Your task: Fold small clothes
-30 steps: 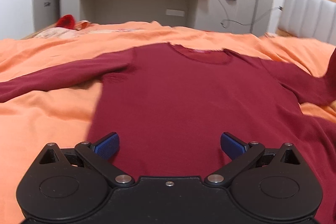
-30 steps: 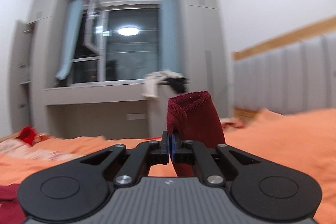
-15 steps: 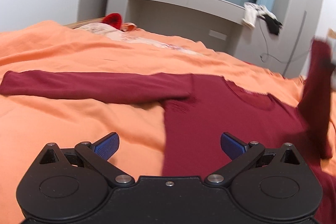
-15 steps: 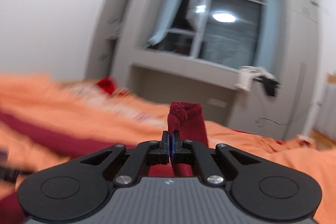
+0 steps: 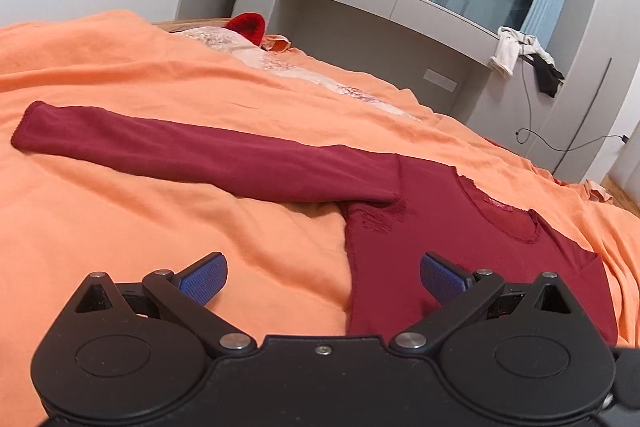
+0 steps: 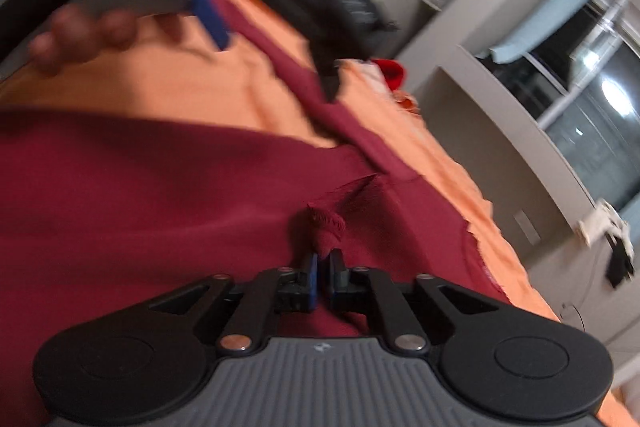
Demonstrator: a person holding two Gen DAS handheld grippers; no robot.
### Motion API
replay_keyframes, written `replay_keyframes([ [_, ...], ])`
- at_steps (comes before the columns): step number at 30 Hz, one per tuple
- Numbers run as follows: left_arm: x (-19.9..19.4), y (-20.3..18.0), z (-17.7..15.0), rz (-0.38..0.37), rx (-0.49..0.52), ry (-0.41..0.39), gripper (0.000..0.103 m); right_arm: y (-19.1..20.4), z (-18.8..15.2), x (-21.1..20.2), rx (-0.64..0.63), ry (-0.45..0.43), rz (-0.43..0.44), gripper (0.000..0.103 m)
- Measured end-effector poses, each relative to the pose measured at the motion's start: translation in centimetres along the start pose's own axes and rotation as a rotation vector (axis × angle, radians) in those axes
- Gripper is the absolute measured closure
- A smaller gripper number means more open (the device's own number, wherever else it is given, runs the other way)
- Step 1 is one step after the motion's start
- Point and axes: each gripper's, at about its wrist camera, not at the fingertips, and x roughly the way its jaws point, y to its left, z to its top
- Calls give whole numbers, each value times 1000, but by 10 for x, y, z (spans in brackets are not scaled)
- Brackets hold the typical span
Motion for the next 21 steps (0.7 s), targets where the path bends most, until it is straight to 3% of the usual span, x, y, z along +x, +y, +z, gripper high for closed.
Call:
replay_keyframes([
  [2,2,-3,-2,-17,1,2,1,-1,-5,-13,12,-12,33,87],
  [3,4,-4,-2,-28,2,2,1,-3,-7,-19,33,-20,42,76],
  [4,5,-6,-3,-41,3,3,1,-8,-11,-28,68,-32,52,57],
  [6,7,-10,-5,-67,7,4,1,-18,-23,-47,145,-53,74,37],
  [7,7,-13,-7,-86,10,4,1,-24,-28,-54,181,-61,80,32],
  [10,8,-23,-10,-133,26,-1,1,-44,-49,-80,284,-75,46,22],
  [13,7,-33,-15,-172,49,-16,1,-65,-70,-99,353,-88,-49,10],
  [18,5,-45,-23,-243,69,-14,1,-99,-106,-118,528,-104,-193,6],
  [21,6,-53,-30,-288,95,-5,11,-110,-118,-121,594,-92,-222,6],
])
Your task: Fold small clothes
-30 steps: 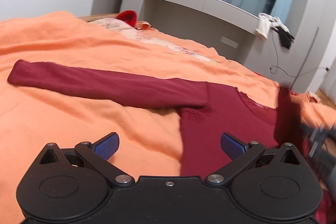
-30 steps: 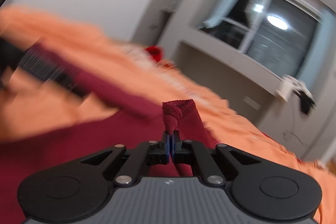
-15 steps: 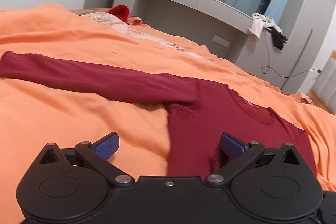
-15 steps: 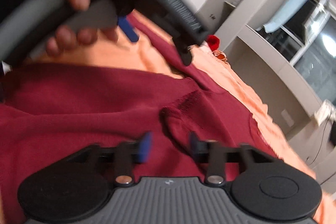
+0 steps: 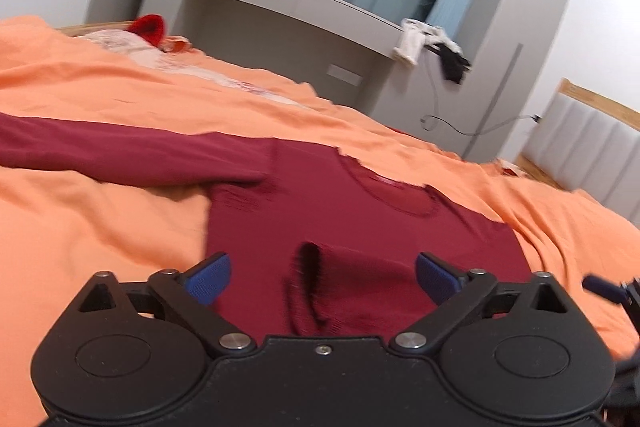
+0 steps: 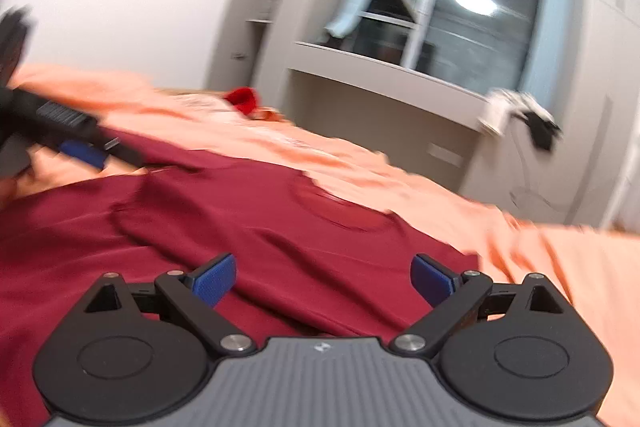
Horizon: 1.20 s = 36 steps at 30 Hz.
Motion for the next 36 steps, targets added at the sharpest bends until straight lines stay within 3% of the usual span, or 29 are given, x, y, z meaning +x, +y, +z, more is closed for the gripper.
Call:
replay_keyframes([
  [6,15,-12,-13,-37,50,92,45,-33,-16,-8,50,41,-44,6],
  [11,27,-16,-20,0,82,137,57,-47,-21,-3,91,47,-70,6],
  [16,34,-13,-22,34,84,151,89,-52,-20,0,129,46,-87,6],
  [21,15,-16,-26,-16,144,123,93,-56,-20,1,135,46,-99,5],
  [27,3,-23,-36,-81,207,157,94,-59,-20,5,127,66,-124,3],
  [32,2,-20,-43,-52,232,242,94,-66,-26,12,120,105,-184,2],
  [35,-1,-15,-41,-67,220,236,92,-73,-30,15,113,126,-232,1],
  [36,-3,-14,-40,-72,213,228,88,-76,-32,17,108,135,-255,1],
])
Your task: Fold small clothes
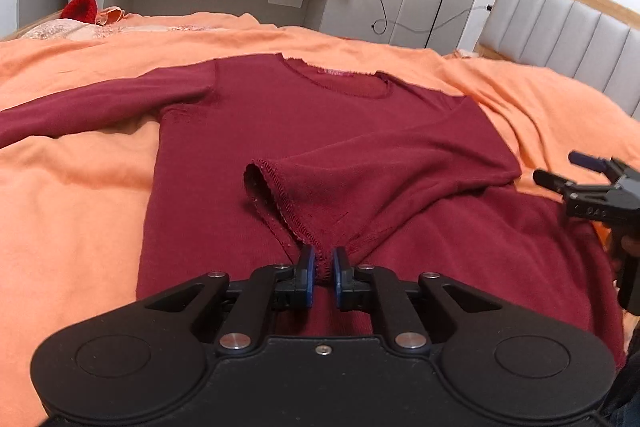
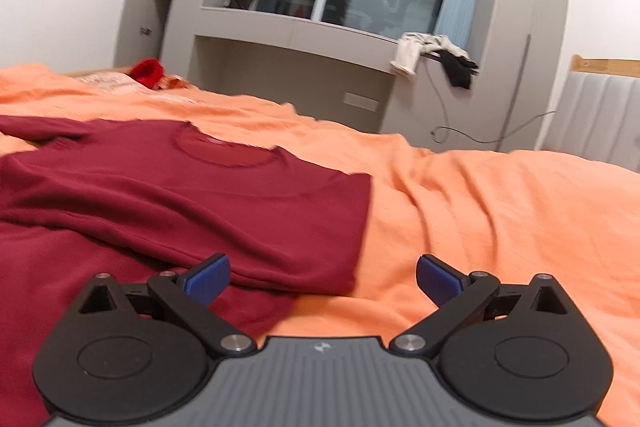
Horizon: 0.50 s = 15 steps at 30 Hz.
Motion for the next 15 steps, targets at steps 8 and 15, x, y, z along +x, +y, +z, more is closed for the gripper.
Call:
replay_keyframes([
  [8,-20,-1,13,9,-54,-169,28,-8,-14,33,-76,100,-69,5],
  [15,10,6,24,224,-124,-130,19,-4,-22,58,-155,126,-17,30],
])
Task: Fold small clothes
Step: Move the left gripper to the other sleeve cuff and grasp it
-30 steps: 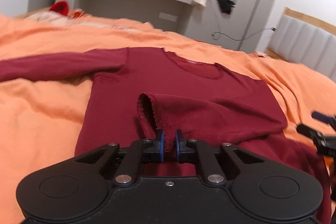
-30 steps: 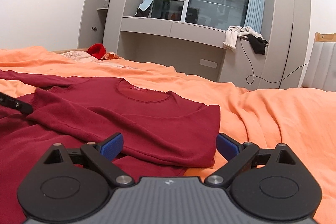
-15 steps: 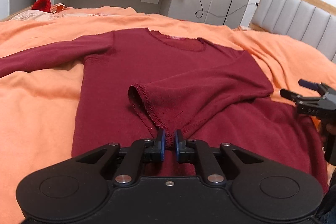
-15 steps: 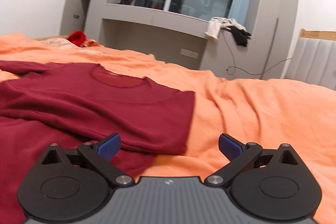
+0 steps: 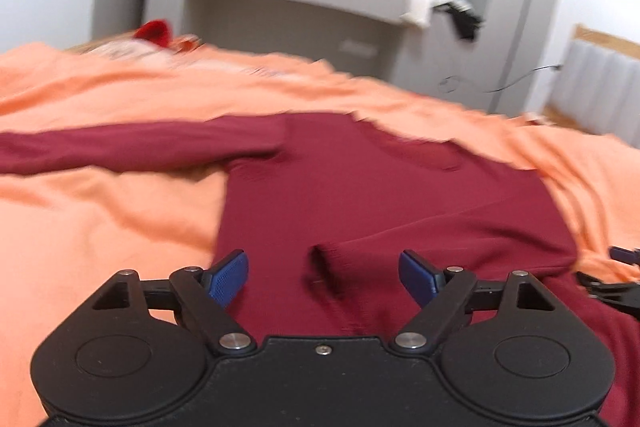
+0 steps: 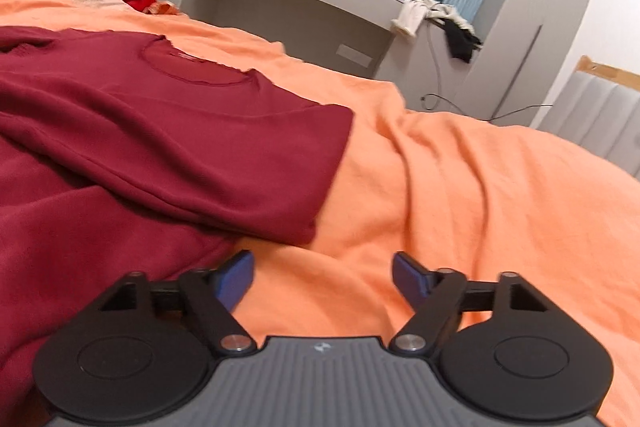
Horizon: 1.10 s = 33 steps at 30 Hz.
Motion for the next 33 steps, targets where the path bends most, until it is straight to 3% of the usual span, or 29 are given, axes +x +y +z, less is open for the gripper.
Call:
replay_keyframes([
  [2,9,6,-1,16,-18,35,19,5,1,5,-34,-23,-12,36],
  [5,13,9,-3,24,2,55,19,10,1,11,-57,-35,-31,55],
  [7,15,3,-4,39,50,59,19,11,1,13,-60,-26,-43,91],
  [8,16,-1,-5,50,82,63,19,10,1,12,-50,-33,-48,97],
  [12,16,-9,-10,64,146,66,19,-8,8,-1,86,-50,-52,99],
  [19,13,-13,-15,46,180,78,18,-10,5,15,133,40,-32,99],
  [23,11,-8,-14,12,162,72,15,-16,3,5,168,16,-23,98],
  [26,2,6,-10,-52,93,49,8,-22,2,-1,209,11,-8,92],
  [29,-9,23,-2,-54,23,0,3,-30,3,-8,245,-3,-4,66],
  [33,-25,64,16,67,-103,-83,1,-39,5,-24,319,-49,28,41],
])
